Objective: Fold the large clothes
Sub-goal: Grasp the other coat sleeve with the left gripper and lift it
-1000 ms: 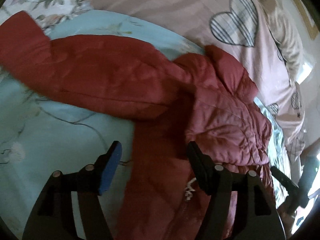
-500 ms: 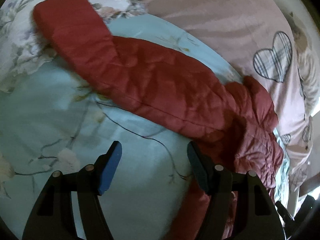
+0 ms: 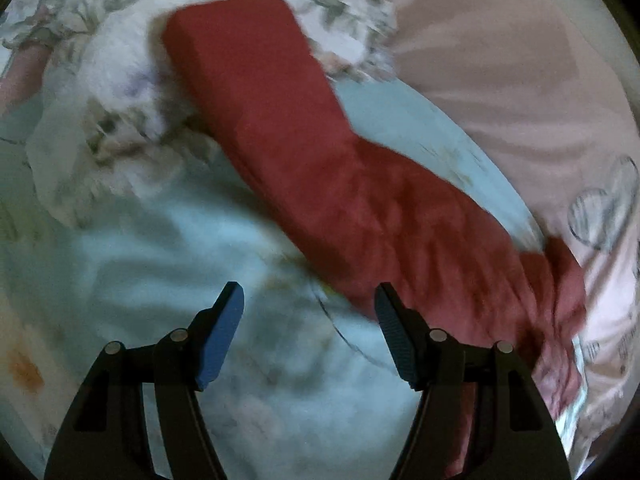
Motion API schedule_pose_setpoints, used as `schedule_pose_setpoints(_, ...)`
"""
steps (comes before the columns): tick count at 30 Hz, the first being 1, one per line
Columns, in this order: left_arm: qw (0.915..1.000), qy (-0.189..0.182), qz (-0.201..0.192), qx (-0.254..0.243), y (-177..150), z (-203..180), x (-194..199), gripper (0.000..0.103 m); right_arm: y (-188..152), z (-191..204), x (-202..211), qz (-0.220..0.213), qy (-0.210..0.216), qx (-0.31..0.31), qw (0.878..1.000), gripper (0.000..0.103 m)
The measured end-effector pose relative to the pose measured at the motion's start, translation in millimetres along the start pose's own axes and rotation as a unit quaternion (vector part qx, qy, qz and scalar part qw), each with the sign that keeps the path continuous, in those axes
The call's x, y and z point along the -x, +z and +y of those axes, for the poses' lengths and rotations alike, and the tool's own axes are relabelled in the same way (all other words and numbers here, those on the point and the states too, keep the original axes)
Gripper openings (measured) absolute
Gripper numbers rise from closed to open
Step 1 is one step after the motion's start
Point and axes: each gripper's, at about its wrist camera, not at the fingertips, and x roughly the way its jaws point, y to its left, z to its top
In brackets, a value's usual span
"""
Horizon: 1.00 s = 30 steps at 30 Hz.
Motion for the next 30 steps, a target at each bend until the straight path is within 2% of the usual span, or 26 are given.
schedule_pose_setpoints(4,0.9994,0.022,-0.015,0.022,30,14,-18,0.075,-2,2,3,0.003,0.001,0.001,1.0,0.074)
schedule_pose_setpoints(9,0.9986,0.005,-0.029,0.044,57,18,-25,0.074,-5,-1,6,0.004,-0.003,-0.001,1.0,0.074)
schedule_pose_setpoints(10,0.9988,-0.006,-0.031,0.039,58,18,-22,0.056,-6,-1,6,0.004,-0.003,-0.003,1.0,0.074)
schedule_pose_setpoints(11,0.999,-0.018,-0.029,0.03,58,13,-21,0.026,-7,-3,6,0.004,-0.003,-0.007,1.0,0.074)
schedule_pose_setpoints(12,0.9991,-0.025,-0.026,0.023,57,10,-20,0.016,-8,-4,6,0.003,-0.003,-0.009,1.0,0.074)
schedule_pose_setpoints(13,0.9989,-0.032,-0.03,0.013,54,3,-15,0.013,-8,-5,7,0.003,-0.002,-0.011,1.0,0.074)
schedule_pose_setpoints(16,0.9976,-0.045,-0.051,-0.011,43,-14,7,0.01,-9,-5,9,-0.001,0.006,-0.016,1.0,0.074)
schedule_pose_setpoints(22,0.9899,-0.11,-0.076,-0.046,19,-47,57,0.01,-7,-3,14,-0.008,0.015,-0.013,1.0,0.074)
schedule_pose_setpoints(30,0.9718,-0.181,-0.081,-0.127,-20,-122,96,0.01,-11,-7,23,-0.015,0.021,-0.024,0.999,0.074)
